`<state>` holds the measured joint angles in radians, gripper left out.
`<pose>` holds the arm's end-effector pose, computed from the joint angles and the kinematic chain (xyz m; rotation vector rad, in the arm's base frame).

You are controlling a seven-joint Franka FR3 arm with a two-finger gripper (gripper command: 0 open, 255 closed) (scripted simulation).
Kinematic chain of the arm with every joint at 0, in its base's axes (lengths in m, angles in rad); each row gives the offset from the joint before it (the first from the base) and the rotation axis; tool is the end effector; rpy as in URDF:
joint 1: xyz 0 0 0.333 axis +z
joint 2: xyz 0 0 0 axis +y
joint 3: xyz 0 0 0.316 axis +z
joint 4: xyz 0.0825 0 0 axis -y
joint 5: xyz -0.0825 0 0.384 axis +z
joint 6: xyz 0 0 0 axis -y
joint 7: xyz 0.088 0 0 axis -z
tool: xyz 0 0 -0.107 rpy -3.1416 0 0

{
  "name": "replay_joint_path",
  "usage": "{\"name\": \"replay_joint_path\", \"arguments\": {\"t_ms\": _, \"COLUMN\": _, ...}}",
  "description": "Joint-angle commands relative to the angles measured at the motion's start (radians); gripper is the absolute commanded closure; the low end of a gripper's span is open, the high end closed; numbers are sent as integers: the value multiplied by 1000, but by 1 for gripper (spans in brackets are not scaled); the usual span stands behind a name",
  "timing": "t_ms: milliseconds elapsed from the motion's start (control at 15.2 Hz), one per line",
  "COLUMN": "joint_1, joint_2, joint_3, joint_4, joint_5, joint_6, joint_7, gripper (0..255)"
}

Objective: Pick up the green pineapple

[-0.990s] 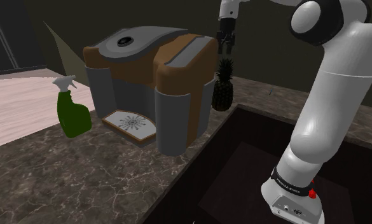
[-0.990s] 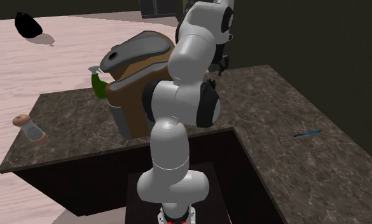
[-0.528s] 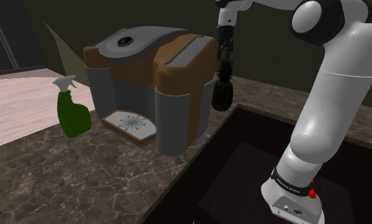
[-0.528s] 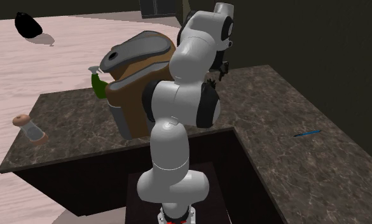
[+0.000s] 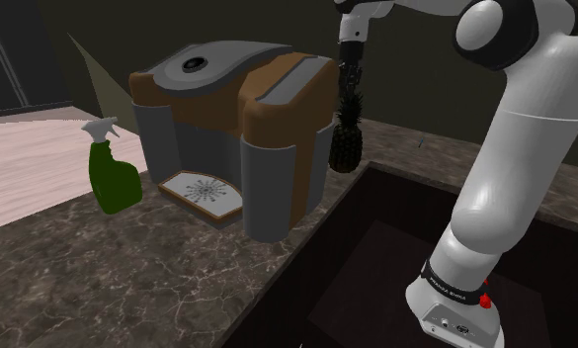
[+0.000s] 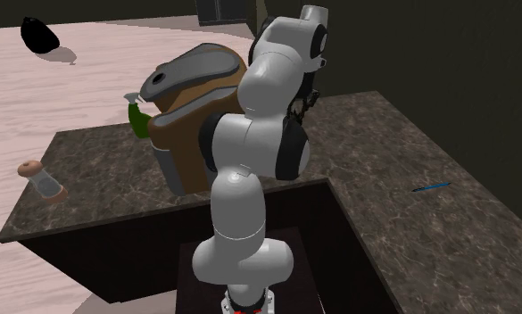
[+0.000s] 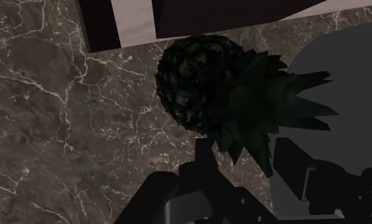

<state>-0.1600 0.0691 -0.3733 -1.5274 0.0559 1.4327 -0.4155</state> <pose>0.4877 -0.2720 0.5978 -3.0305 0.1755 0.1939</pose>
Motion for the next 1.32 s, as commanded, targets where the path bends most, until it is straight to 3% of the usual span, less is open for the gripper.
{"name": "replay_joint_path", "arguments": {"t_ms": 0, "joint_1": 0, "joint_2": 0, "joint_3": 0, "joint_4": -1, "joint_5": 0, "joint_6": 0, "joint_7": 0, "gripper": 255}}
{"name": "replay_joint_path", "arguments": {"t_ms": 198, "joint_1": -1, "joint_2": 8, "joint_3": -1, "joint_4": 20, "joint_5": 2, "joint_6": -14, "joint_7": -1, "gripper": 255}}
{"name": "replay_joint_path", "arguments": {"t_ms": 1122, "joint_1": -29, "joint_2": 105, "joint_3": -13, "joint_4": 340, "joint_5": 40, "joint_6": -244, "joint_7": -16, "gripper": 255}}
{"name": "replay_joint_path", "arguments": {"t_ms": 1254, "joint_1": -30, "joint_2": 107, "joint_3": -13, "joint_4": 344, "joint_5": 40, "joint_6": -246, "joint_7": -16, "gripper": 255}}
